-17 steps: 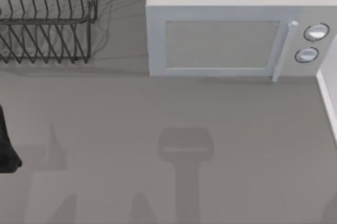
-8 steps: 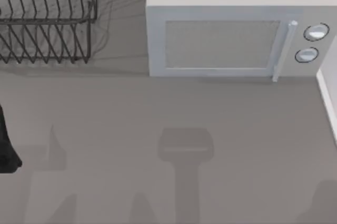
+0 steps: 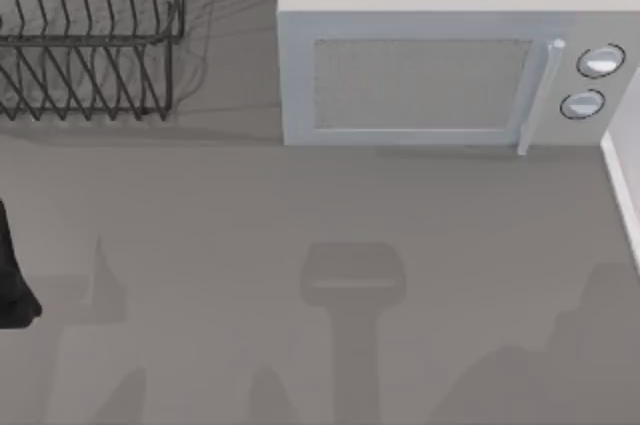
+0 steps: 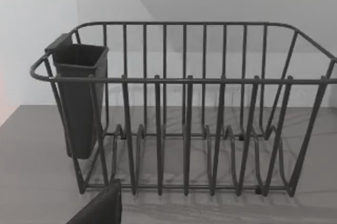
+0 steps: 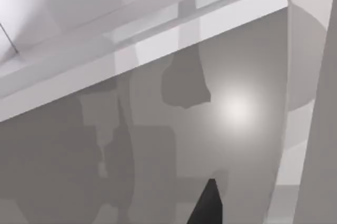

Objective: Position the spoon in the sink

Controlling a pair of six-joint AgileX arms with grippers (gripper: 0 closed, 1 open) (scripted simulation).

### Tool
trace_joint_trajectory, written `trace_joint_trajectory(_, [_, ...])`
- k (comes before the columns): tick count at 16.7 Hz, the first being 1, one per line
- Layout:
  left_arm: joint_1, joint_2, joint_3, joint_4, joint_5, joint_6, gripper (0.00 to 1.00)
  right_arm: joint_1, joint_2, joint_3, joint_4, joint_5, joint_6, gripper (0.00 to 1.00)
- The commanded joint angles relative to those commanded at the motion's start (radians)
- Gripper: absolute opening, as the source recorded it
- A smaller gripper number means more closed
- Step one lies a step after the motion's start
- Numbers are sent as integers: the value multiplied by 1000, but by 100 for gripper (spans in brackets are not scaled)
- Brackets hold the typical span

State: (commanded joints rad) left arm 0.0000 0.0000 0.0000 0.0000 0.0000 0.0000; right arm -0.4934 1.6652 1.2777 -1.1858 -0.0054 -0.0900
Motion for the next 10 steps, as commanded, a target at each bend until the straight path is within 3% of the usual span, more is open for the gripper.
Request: trace_joint_trajectory(10, [0,0,0,0,0,0,100,202,721,1061,-359,19,209,0])
